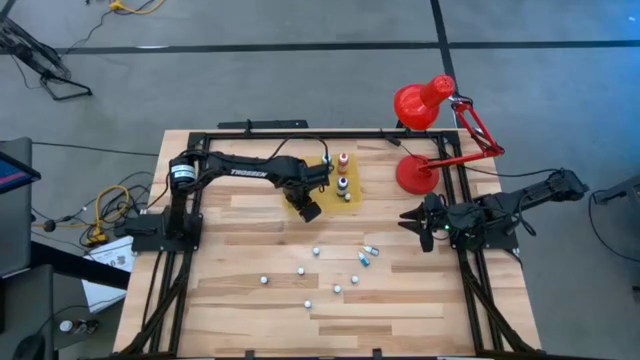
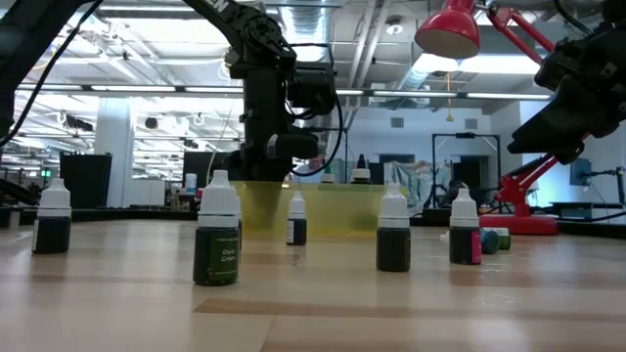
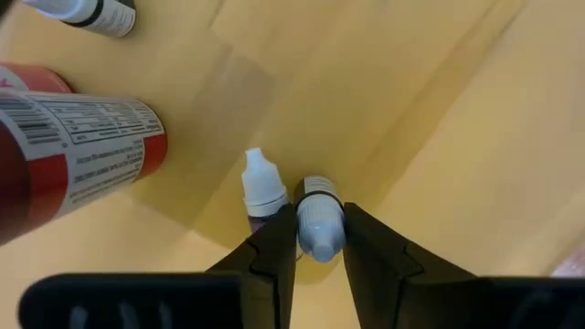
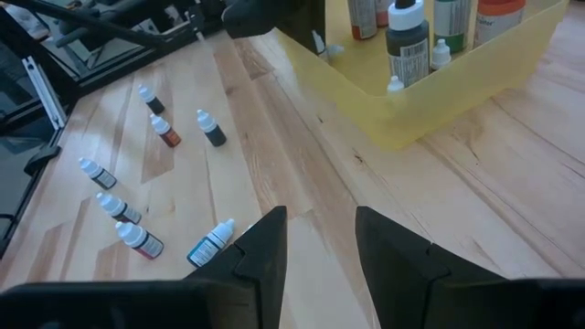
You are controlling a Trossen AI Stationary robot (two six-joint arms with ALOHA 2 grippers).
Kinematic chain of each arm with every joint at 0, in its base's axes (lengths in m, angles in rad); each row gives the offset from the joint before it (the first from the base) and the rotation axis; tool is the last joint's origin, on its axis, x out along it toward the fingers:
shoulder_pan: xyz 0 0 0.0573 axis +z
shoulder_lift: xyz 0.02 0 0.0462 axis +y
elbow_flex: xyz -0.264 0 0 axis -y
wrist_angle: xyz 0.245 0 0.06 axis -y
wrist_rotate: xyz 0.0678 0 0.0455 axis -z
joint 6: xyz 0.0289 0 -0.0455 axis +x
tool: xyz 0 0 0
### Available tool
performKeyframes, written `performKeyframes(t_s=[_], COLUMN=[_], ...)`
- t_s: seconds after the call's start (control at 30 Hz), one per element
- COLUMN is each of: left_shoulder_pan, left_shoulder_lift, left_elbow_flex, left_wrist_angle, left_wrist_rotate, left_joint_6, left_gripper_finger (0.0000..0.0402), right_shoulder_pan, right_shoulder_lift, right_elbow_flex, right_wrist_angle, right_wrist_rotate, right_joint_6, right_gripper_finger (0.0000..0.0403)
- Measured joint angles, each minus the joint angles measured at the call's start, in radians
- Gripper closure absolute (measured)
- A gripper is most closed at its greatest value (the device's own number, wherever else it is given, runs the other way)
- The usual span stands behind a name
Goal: Pick & Place food coloring
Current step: Put the small white food coloring in the bin
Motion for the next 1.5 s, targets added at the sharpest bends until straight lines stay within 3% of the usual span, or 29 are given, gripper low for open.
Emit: performKeyframes(t_s=[0.2,0.4,0.63,0.97,1.17,1.5], left_shoulder_pan=[0.007,0.010,0.004,-0.115,-0.256,-0.444], left_shoulder_lift=[0.000,0.001,0.004,0.003,0.002,0.002], left_elbow_flex=[0.000,0.003,0.129,0.372,0.354,0.232], left_wrist_angle=[0.007,0.013,-0.141,-0.393,-0.359,-0.095], left_wrist_rotate=[0.018,0.036,0.050,-0.153,-0.165,-0.165], left_joint_6=[-0.017,-0.036,0.007,0.027,0.116,0.335], left_gripper_finger=[0.0319,0.0268,0.0219,0.0209,0.0209,0.0209], right_shoulder_pan=[0.000,0.000,0.000,0.000,0.000,0.000], right_shoulder_lift=[0.000,0.000,0.000,0.000,0.000,0.000], right_elbow_flex=[0.000,0.000,0.000,0.000,0.000,0.000], right_wrist_angle=[0.000,0.000,0.000,0.000,0.000,0.000], right_wrist_rotate=[0.000,0.000,0.000,0.000,0.000,0.000], right_joint_6=[0.000,0.000,0.000,0.000,0.000,0.000], right_gripper_finger=[0.0281,0.0281,0.0281,0.0281,0.0281,0.0281])
